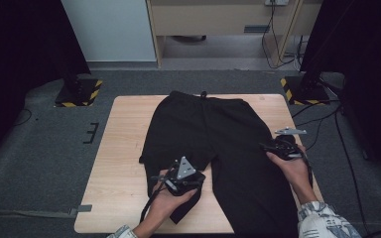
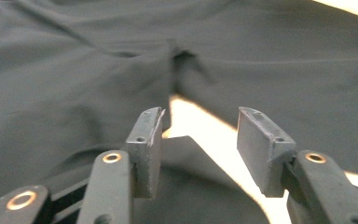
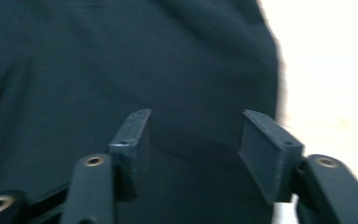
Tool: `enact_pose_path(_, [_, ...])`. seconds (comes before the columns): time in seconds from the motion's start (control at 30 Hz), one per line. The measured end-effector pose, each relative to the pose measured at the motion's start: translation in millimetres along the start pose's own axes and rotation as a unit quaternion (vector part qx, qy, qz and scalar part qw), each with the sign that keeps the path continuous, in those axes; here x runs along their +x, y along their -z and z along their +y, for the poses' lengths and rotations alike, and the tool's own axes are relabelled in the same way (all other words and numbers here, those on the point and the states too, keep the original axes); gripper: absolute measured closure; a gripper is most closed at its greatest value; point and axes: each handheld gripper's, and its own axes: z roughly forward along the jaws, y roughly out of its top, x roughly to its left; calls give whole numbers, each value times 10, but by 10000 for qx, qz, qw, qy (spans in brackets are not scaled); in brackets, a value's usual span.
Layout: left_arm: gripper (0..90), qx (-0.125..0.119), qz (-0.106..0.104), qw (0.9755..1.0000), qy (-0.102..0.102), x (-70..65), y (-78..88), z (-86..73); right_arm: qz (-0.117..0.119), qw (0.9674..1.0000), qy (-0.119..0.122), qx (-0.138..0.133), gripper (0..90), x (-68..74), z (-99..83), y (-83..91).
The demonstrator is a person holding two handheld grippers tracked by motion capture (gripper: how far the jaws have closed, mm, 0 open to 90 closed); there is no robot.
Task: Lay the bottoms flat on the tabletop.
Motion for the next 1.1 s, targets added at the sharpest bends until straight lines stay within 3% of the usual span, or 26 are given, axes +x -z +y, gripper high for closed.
enact_pose_path(0.03, [455,0,0,10000,0,0,0,0,0,10000,0,0,411,0,0,0])
enact_pose_path(0.07, [455,30,80,10000,21,49,22,-36,154,9998,94,-20,384,104,18,-18])
enact_pose_path(0.27, [363,86,607,9978,259,545,211,-260,556,9975,432,74,287,500,67,-132])
enact_pose_path(0.37, [314,95,748,9963,403,756,295,-363,761,9950,647,71,249,691,97,-159])
enact_pose_path(0.43, [283,220,859,9953,377,857,335,-445,932,9926,773,31,254,846,122,-151])
enact_pose_path(0.53, [277,289,917,9941,510,958,400,-561,1133,9888,975,-36,303,1040,147,-127])
enact_pose_path(0.7, [247,280,868,9937,643,1012,476,-655,1509,9795,1333,-82,392,1388,156,-95])
enact_pose_path(0.87, [238,460,810,9929,746,1017,414,-706,1847,9699,1584,-13,421,1698,118,-114])
enact_pose_path(1.07, [364,885,673,9904,817,964,333,-784,2195,9568,1905,112,450,2032,-2,-135])
enact_pose_path(1.1, [409,845,637,9910,814,959,335,-790,2279,9537,1955,145,459,2092,-30,-149])
